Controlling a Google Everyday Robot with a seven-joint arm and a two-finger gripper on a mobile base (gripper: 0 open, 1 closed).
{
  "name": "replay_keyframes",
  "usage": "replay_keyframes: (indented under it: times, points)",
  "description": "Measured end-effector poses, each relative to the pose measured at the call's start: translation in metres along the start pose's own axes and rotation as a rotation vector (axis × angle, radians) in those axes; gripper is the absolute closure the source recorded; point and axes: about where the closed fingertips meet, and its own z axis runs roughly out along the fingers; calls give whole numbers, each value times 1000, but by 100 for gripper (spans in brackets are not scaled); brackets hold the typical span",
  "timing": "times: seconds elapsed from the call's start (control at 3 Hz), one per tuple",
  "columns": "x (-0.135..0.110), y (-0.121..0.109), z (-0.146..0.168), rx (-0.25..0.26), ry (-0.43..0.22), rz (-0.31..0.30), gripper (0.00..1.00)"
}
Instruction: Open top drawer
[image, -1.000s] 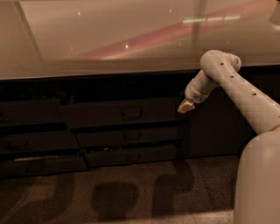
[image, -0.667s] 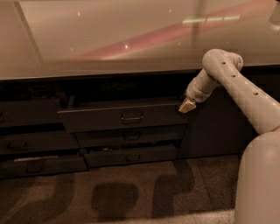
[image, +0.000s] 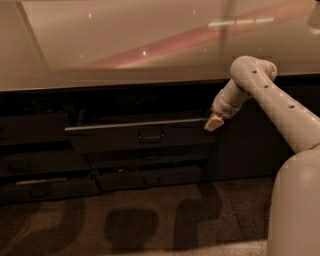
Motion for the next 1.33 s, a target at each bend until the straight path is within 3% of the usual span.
replay_keyframes:
  times: [0.67, 1.0, 1.33]
  points:
    - [1, 5, -1, -1, 3, -4, 100]
    - [4, 4, -18, 48, 6, -4, 100]
    - [6, 11, -14, 46, 8, -7, 100]
